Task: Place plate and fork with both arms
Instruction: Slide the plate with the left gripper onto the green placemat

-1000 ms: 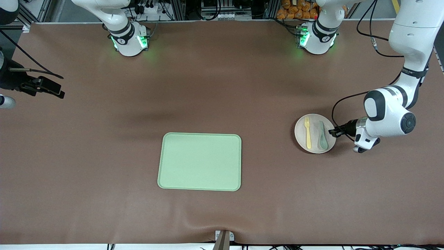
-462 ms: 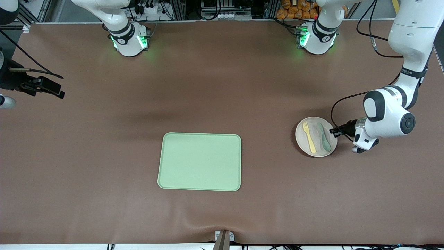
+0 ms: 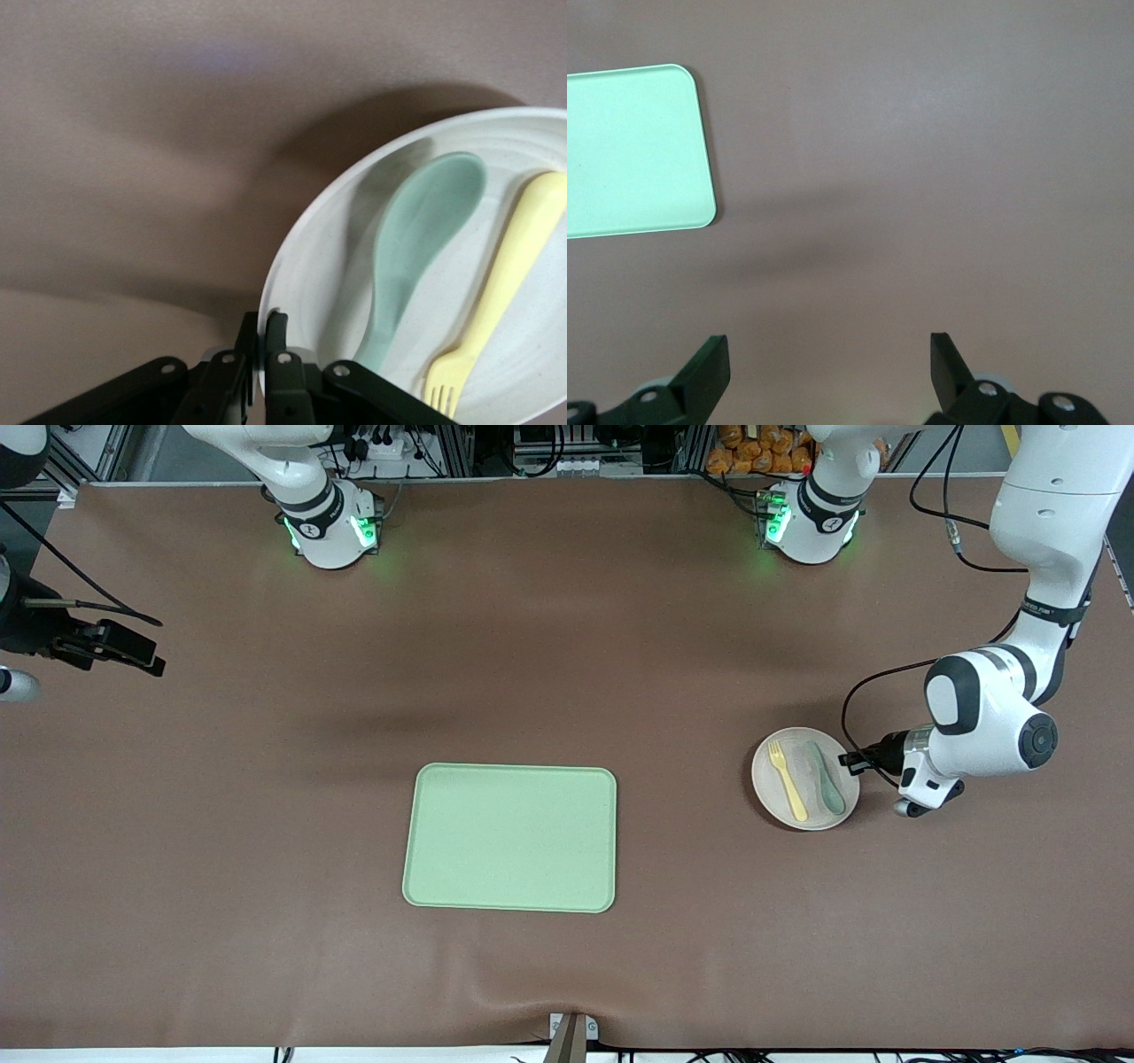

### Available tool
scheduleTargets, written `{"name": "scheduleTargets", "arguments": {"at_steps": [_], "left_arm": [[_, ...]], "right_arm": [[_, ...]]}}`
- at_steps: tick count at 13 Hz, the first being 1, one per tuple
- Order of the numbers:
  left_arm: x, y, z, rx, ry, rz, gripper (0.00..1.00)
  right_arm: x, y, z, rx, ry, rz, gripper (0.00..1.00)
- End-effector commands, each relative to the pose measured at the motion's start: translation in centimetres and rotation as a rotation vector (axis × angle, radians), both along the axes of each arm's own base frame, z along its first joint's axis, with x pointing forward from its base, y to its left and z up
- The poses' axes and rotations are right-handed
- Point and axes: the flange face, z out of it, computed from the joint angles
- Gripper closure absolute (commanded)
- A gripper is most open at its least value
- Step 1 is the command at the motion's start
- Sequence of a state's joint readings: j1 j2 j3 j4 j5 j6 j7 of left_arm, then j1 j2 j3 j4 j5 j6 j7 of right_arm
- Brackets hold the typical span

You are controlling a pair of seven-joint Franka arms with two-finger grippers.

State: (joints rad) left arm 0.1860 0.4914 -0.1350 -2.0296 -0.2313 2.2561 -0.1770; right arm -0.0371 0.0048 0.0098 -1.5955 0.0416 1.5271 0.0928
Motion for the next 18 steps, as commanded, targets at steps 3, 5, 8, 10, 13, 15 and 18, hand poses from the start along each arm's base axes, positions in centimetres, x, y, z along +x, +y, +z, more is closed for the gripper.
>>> {"name": "scheduleTargets", "arguments": {"at_steps": [3, 5, 8, 10, 13, 15, 18], "left_arm": [[1.9, -2.3, 1.6, -0.063, -0.055, 0.016, 1.00], [2.8, -4.5, 2.8, -0.090, -0.082, -0.005, 1.00], [4.4, -8.7, 5.6, -0.118, -0.134, -0.066, 1.00], [5.5, -11.9, 6.9, -0.146, -0.131, -0.119, 1.00], [6.8, -18.3, 8.5, -0.174, -0.147, -0.213, 1.00], [7.2, -22.5, 8.7, -0.194, -0.150, -0.259, 1.00], [7.4, -30.7, 9.1, -0.204, -0.137, -0.218, 1.00]], "right_arm": [[-0.2, -0.2, 0.1, 0.015, 0.003, -0.006, 0.00], [-0.2, -0.2, 0.1, 0.015, 0.003, -0.007, 0.00], [-0.2, -0.2, 0.1, 0.015, 0.005, -0.007, 0.00], [-0.1, -0.2, 0.1, 0.015, 0.004, -0.004, 0.00], [-0.1, -0.3, 0.1, 0.015, 0.004, -0.006, 0.00], [-0.1, -0.2, 0.1, 0.015, 0.004, -0.006, 0.00], [-0.1, -0.2, 0.1, 0.015, 0.005, -0.006, 0.00]]}}
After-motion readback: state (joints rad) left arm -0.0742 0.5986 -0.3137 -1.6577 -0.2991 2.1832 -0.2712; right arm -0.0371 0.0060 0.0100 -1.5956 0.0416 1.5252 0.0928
